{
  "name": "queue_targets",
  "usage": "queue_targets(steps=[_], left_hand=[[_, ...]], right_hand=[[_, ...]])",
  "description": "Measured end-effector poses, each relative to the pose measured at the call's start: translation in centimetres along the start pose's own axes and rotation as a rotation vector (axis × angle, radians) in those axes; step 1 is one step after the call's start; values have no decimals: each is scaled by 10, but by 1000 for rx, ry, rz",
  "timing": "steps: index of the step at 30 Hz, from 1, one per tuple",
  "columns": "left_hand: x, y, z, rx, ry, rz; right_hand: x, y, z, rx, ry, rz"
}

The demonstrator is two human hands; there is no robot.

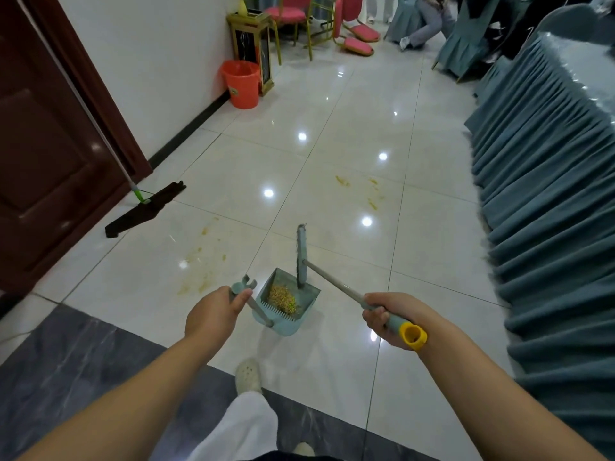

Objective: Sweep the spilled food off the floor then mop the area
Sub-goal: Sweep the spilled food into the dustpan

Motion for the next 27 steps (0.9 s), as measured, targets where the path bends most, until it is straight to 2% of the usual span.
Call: queue_targets(steps=[7,18,27], left_hand=[[92,26,-6,-7,-1,30],[284,38,-42,-39,-39,40],[399,59,-50,-84,-29,-11]], right_hand=[[37,-74,28,26,17,1],[118,-206,126,105,55,24],[176,-306,167,97,60,45]])
Point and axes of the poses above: each hand's wrist, its own x-axis towards the middle knuckle, its own z-axis out of the palm, y = z × x, the point moved 8 cm from there along x, towards the middle knuckle
